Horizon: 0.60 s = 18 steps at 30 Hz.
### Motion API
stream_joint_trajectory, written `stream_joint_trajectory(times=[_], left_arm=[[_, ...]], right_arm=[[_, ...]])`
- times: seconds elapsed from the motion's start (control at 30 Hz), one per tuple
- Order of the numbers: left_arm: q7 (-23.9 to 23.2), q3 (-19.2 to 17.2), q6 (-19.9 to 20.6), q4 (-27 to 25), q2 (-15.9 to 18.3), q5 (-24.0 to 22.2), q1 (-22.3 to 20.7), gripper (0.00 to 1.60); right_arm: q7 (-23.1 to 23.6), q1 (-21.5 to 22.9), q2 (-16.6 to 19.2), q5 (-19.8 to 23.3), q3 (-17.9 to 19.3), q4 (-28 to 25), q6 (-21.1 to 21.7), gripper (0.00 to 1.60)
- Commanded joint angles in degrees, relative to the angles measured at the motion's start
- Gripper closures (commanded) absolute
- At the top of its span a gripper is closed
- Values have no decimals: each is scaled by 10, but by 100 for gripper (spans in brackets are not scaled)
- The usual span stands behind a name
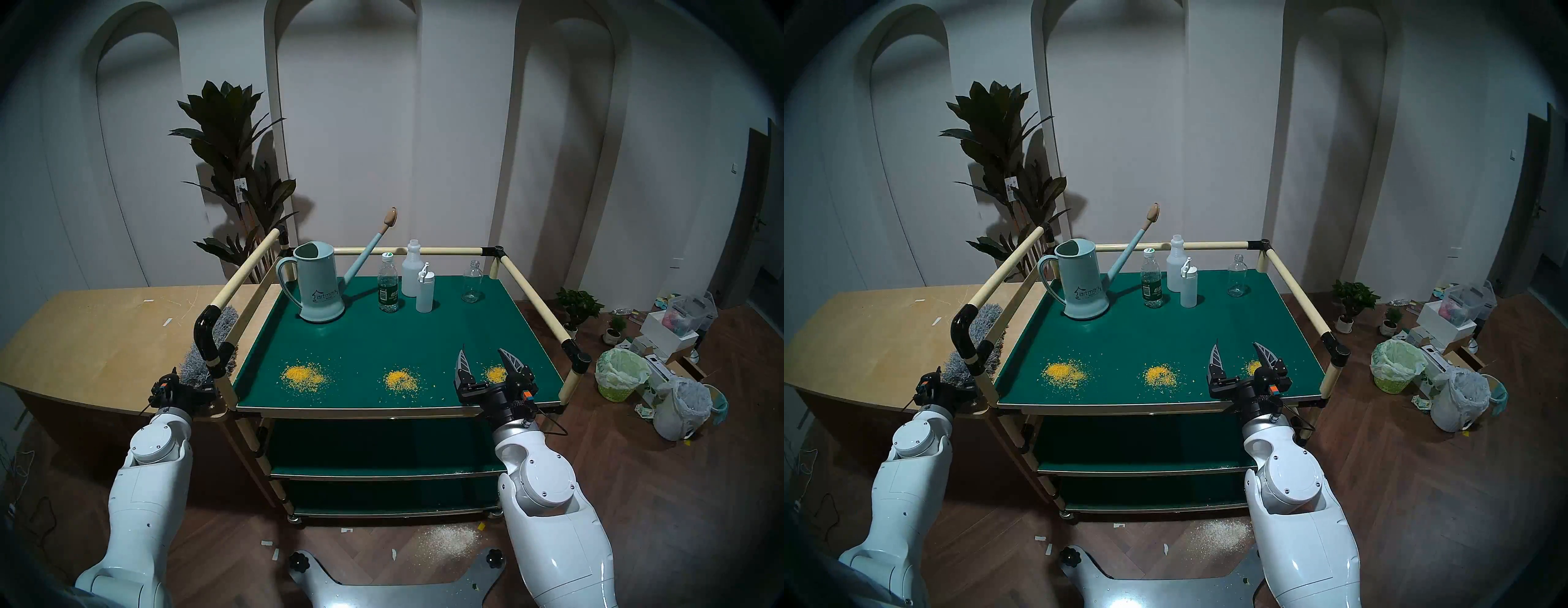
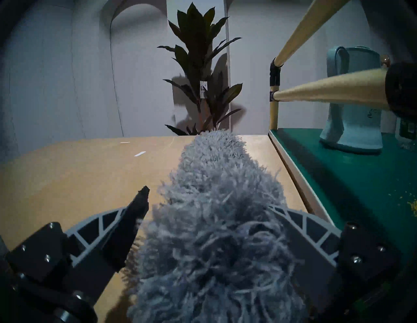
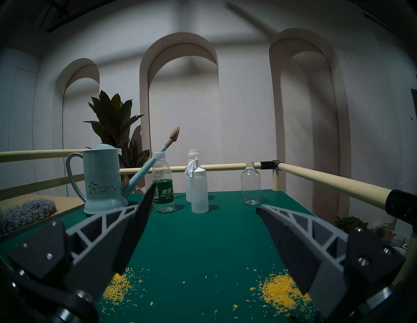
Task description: Dust the shelf with the duster
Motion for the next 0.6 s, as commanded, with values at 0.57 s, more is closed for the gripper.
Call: stream_joint_trajectory(times=[0.57], left_arm=[[-24, 29, -3, 63, 4, 5, -73, 0]], right_arm=[[-3, 7, -2, 6, 9, -4, -8, 0]])
